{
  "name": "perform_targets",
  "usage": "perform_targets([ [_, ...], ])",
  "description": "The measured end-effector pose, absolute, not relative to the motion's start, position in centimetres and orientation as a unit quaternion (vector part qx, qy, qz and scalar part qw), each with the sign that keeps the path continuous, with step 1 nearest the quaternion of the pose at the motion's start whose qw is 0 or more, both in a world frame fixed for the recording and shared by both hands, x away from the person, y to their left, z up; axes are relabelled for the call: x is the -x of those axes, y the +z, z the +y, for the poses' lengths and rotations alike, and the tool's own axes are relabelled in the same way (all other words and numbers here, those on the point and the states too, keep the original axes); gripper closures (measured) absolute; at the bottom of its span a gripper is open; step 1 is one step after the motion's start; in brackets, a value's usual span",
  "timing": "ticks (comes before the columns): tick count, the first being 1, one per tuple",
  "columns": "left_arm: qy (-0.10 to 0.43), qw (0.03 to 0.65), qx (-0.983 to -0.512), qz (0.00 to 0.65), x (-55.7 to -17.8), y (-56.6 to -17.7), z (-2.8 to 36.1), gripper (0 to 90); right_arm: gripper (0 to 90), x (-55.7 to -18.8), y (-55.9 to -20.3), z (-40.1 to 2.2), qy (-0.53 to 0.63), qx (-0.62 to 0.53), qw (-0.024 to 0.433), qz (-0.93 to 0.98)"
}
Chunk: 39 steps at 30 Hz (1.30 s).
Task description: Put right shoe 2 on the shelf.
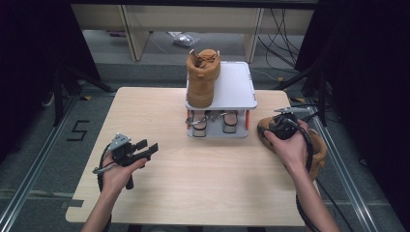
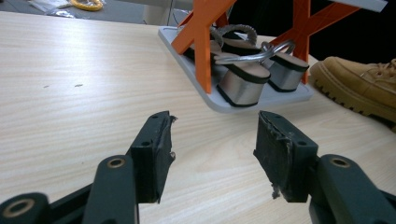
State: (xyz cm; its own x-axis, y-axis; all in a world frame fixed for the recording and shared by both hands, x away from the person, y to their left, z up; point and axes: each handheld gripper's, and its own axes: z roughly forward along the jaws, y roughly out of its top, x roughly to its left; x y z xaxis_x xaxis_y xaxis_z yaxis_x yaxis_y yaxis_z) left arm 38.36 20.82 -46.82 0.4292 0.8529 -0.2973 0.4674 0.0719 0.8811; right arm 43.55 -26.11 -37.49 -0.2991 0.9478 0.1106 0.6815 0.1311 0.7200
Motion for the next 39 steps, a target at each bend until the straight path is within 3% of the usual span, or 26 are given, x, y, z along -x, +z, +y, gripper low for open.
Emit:
perform_targets([
  [13, 0.176, 0.543, -0.653, 0.498, -37.3, -47.0, 21.1, 45.4, 57.6, -41.2, -35.3, -32.8, 0.288, -0.578, 0.226, 0.729],
  [25, 0.172, 0.54, -0.657, 0.498, -37.1, -47.1, 20.6, 45.3, 56.8, -39.1, -36.3, -34.2, 0.236, -0.583, 0.171, 0.759],
  [36, 0.169, 0.539, -0.655, 0.502, -37.0, -47.3, 20.8, 45.3, 74.5, -39.6, -36.6, -33.5, 0.199, -0.575, 0.167, 0.775],
  [39, 0.167, 0.536, -0.657, 0.503, -37.1, -47.3, 20.8, 45.3, 77.6, -39.6, -36.4, -33.0, 0.204, -0.598, 0.138, 0.763],
])
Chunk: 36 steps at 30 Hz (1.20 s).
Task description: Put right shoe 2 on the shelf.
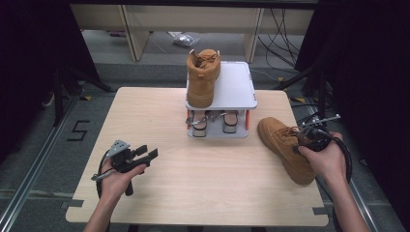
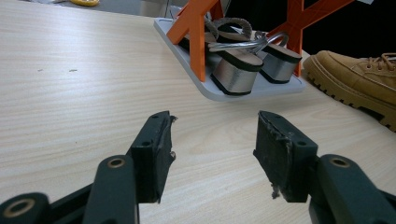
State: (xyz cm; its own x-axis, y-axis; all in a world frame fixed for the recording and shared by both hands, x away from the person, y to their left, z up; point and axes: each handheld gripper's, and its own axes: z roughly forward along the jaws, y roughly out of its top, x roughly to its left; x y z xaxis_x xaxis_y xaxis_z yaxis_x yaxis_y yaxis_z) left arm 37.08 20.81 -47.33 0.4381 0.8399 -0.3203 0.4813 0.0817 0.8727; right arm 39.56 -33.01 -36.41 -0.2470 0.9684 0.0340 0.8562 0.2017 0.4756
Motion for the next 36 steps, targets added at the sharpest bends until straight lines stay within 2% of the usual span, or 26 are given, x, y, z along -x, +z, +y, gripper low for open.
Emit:
perform_targets([
  [2, 0.165, 0.539, -0.656, 0.503, -37.1, -47.4, 20.8, 45.3, 78.1, -39.7, -36.3, -32.3, 0.192, -0.598, 0.146, 0.765],
  [5, 0.163, 0.538, -0.658, 0.502, -37.1, -47.5, 20.7, 45.2, 78.8, -40.2, -36.4, -31.9, 0.214, -0.602, 0.122, 0.76],
  [11, 0.16, 0.539, -0.657, 0.503, -37.1, -47.7, 20.7, 45.1, 78.8, -41.6, -36.4, -29.9, 0.229, -0.604, 0.118, 0.754],
  [12, 0.16, 0.539, -0.656, 0.503, -37.1, -47.7, 20.7, 45.1, 78.8, -41.7, -36.4, -29.1, 0.233, -0.624, 0.1, 0.739],
  [15, 0.159, 0.538, -0.657, 0.504, -37.0, -47.7, 20.8, 45.1, 78.2, -42.5, -36.6, -28.5, 0.238, -0.611, 0.098, 0.749],
  [18, 0.159, 0.54, -0.656, 0.503, -37.0, -47.7, 20.9, 45.1, 74.6, -42.8, -36.4, -28.3, 0.23, -0.612, 0.09, 0.751],
  [20, 0.159, 0.539, -0.656, 0.503, -37.0, -47.7, 20.9, 45.1, 68.9, -42.6, -36.1, -28.5, 0.235, -0.615, 0.085, 0.748],
  [22, 0.16, 0.54, -0.656, 0.503, -37.0, -47.7, 20.9, 45.1, 62.0, -42.2, -35.3, -28.9, 0.243, -0.623, 0.098, 0.737],
  [23, 0.159, 0.539, -0.656, 0.504, -37.0, -47.7, 20.9, 45.2, 59.6, -42.2, -35.1, -29.5, 0.245, -0.611, 0.12, 0.744],
  [25, 0.16, 0.539, -0.655, 0.504, -37.0, -47.7, 20.9, 45.1, 55.7, -41.8, -34.2, -30.1, 0.254, -0.628, 0.124, 0.725],
  [28, 0.16, 0.536, -0.657, 0.506, -36.9, -47.6, 20.8, 45.1, 51.8, -41.7, -33.6, -31.8, 0.248, -0.629, 0.159, 0.719],
  [31, 0.159, 0.537, -0.656, 0.506, -36.9, -47.7, 20.7, 45.0, 48.2, -41.7, -33.7, -33.4, 0.231, -0.633, 0.176, 0.718],
  [36, 0.158, 0.539, -0.656, 0.504, -36.9, -47.8, 20.6, 45.0, 46.8, -42.3, -34.9, -35.0, 0.215, -0.638, 0.181, 0.717],
])
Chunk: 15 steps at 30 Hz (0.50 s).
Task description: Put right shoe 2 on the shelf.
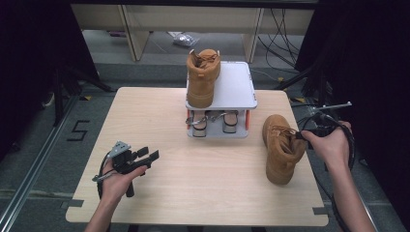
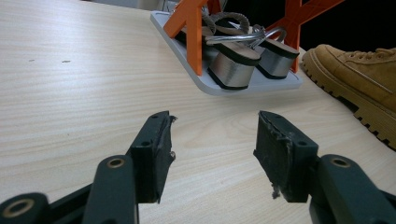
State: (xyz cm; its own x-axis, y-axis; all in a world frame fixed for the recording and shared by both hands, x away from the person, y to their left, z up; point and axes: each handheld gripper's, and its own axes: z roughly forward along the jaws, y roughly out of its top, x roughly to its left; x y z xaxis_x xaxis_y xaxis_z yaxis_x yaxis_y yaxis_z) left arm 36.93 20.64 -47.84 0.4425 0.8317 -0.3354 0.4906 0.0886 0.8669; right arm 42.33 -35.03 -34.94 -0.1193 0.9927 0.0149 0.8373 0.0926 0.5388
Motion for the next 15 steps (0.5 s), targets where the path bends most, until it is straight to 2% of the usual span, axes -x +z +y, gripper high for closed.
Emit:
perform_targets([
  [3, 0.157, 0.538, -0.655, 0.506, -36.9, -47.9, 20.6, 45.0, 47.0, -42.9, -36.2, -35.1, 0.201, -0.645, 0.162, 0.719],
  [4, 0.157, 0.539, -0.655, 0.506, -36.9, -47.9, 20.6, 45.0, 47.4, -42.8, -36.3, -34.4, 0.191, -0.683, 0.134, 0.693],
  [7, 0.155, 0.538, -0.658, 0.503, -36.9, -47.9, 20.6, 44.9, 49.6, -43.5, -37.3, -34.6, 0.171, -0.674, 0.118, 0.709],
  [9, 0.154, 0.537, -0.66, 0.503, -36.8, -47.9, 20.5, 44.9, 54.2, -43.8, -37.7, -34.2, 0.154, -0.704, 0.096, 0.686],
  [15, 0.151, 0.537, -0.658, 0.506, -36.8, -48.1, 20.4, 44.8, 64.3, -44.7, -39.0, -34.1, 0.147, -0.706, 0.073, 0.688],
])
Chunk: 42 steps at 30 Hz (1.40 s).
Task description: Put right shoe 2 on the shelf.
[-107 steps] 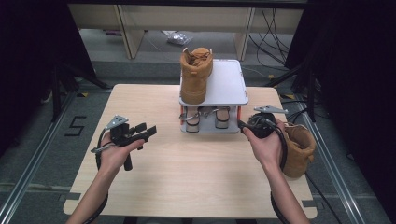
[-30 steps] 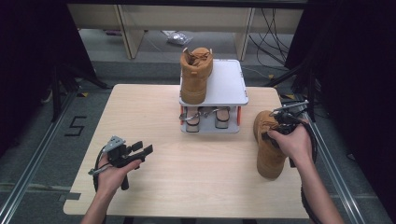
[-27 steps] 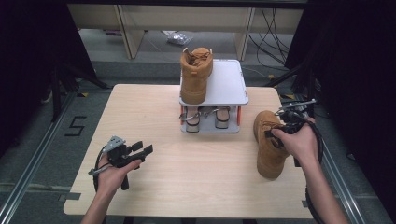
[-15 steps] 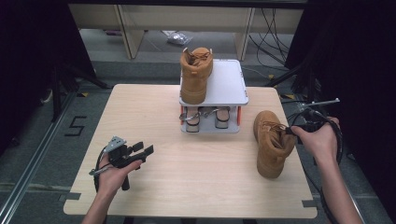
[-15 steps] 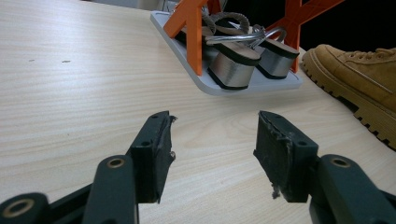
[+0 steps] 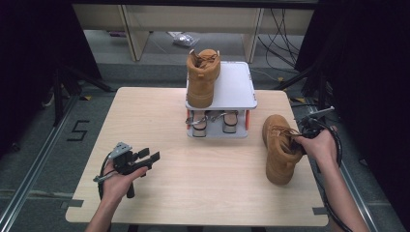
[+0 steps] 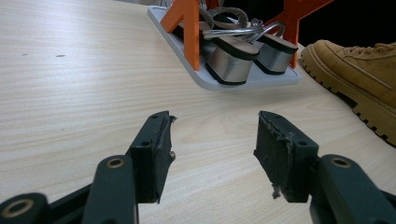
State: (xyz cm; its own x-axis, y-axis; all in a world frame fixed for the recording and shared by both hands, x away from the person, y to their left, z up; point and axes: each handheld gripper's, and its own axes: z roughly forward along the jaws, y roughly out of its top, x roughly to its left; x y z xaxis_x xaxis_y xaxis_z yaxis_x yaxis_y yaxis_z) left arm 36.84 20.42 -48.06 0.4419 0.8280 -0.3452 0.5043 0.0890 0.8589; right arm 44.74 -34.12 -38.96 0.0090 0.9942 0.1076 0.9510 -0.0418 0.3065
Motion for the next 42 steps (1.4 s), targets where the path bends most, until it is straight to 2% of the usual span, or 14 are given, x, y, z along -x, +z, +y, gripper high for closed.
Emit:
perform_targets([
  [8, 0.145, 0.539, -0.655, 0.509, -36.8, -48.0, 20.5, 43.9, 69.5, -45.1, -38.9, -34.3, 0.129, -0.699, 0.056, 0.701],
  [12, 0.15, 0.537, -0.656, 0.509, -36.8, -48.1, 20.6, 44.5, 74.5, -45.3, -39.0, -34.2, 0.14, -0.715, 0.024, 0.685],
  [15, 0.149, 0.536, -0.655, 0.511, -36.8, -48.2, 20.6, 44.9, 77.7, -45.3, -39.0, -34.4, 0.139, -0.721, 0.024, 0.679],
  [19, 0.148, 0.532, -0.658, 0.512, -36.8, -48.2, 20.5, 45.2, 78.5, -45.0, -39.5, -35.2, 0.146, -0.693, 0.041, 0.705],
  [20, 0.148, 0.532, -0.658, 0.511, -36.8, -48.2, 20.5, 45.2, 78.4, -45.1, -39.2, -35.0, 0.147, -0.71, 0.025, 0.688],
  [24, 0.148, 0.535, -0.656, 0.511, -36.8, -48.3, 20.5, 45.3, 77.5, -45.0, -39.1, -34.9, 0.139, -0.714, 0.015, 0.686],
  [28, 0.147, 0.538, -0.655, 0.51, -36.8, -48.3, 20.5, 45.2, 76.9, -45.1, -39.4, -35.0, 0.155, -0.686, 0.047, 0.71],
  [29, 0.146, 0.538, -0.655, 0.51, -36.8, -48.3, 20.5, 45.2, 76.8, -45.1, -39.2, -34.7, 0.148, -0.7, 0.03, 0.698],
  [35, 0.144, 0.539, -0.653, 0.512, -36.8, -48.4, 20.5, 45.2, 76.2, -45.0, -39.3, -35.0, 0.162, -0.681, 0.043, 0.713],
  [40, 0.142, 0.54, -0.653, 0.512, -36.8, -48.5, 20.4, 45.2, 79.1, -44.9, -39.2, -34.6, 0.16, -0.707, 0.028, 0.689],
  [42, 0.142, 0.537, -0.654, 0.514, -36.8, -48.4, 20.4, 45.2, 80.3, -44.9, -39.2, -34.8, 0.157, -0.703, 0.036, 0.693],
])
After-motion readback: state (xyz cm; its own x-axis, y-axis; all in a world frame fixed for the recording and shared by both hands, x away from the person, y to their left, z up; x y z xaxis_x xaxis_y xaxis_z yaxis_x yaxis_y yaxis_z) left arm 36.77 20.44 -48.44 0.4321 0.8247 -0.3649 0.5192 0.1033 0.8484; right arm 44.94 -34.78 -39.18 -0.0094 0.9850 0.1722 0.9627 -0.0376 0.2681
